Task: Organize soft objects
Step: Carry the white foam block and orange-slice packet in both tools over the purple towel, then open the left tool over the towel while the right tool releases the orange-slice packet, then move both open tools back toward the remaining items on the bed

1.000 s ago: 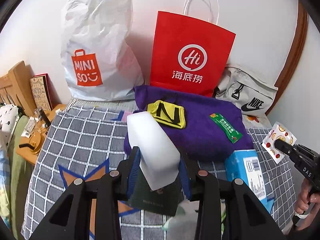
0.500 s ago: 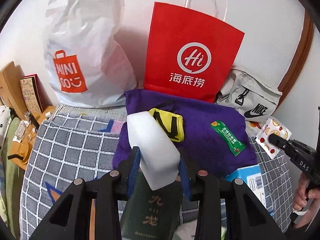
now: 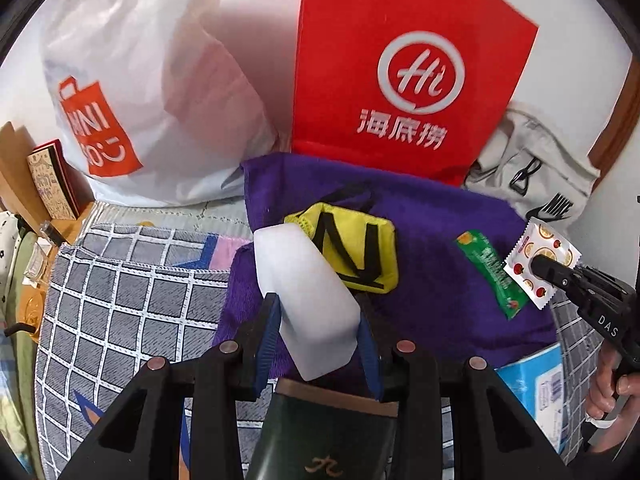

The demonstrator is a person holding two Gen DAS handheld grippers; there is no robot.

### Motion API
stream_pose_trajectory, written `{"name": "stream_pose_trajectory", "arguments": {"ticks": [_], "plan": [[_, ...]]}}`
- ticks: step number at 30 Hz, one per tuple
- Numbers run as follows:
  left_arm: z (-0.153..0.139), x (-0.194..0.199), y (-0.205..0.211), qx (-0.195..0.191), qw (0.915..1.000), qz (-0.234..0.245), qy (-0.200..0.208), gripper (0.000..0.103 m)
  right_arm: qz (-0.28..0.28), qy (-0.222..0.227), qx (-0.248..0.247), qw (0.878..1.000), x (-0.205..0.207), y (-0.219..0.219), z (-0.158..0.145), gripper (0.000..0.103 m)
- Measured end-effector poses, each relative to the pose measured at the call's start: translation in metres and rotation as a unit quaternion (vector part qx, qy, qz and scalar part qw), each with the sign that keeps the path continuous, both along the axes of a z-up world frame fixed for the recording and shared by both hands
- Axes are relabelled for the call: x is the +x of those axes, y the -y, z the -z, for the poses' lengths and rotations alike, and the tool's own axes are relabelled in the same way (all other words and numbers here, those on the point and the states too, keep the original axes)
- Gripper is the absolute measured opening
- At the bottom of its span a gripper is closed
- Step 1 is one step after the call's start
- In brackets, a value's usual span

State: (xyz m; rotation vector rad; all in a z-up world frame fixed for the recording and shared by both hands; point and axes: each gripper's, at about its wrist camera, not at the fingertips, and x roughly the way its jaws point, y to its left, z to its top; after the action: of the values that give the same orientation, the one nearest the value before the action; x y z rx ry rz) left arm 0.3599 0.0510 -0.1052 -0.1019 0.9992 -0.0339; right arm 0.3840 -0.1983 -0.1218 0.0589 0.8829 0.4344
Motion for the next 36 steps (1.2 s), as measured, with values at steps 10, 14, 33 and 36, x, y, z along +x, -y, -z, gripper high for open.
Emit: {"name": "stream_pose_trajectory", "arguments": {"ticks": [10, 14, 33, 36], "plan": [[0.019, 0.015, 0.007, 0.015, 0.9997, 0.004, -0.017, 0.036, -0.017, -0.053, 0.003, 0.998, 0.017, 0.002, 0.034, 0.004], [0.020, 0.019, 0.013, 0.018, 0.9996, 0.010, -0.017, 0.038, -0.019, -0.068, 0.001, 0.998, 0.020, 0.001, 0.042, 0.005], [0.022, 0.014, 0.022, -0.020, 0.9989, 0.024, -0.036, 0.074, 0.014, -0.031, -0.062, 0.998, 0.013, 0.011, 0.025, 0.047], [0.015, 0.008, 0.020, -0.013, 0.9992, 0.021, -0.030, 0.074, 0.024, -0.020, -0.064, 0.997, 0.009, 0.011, 0.017, 0.058]]}}
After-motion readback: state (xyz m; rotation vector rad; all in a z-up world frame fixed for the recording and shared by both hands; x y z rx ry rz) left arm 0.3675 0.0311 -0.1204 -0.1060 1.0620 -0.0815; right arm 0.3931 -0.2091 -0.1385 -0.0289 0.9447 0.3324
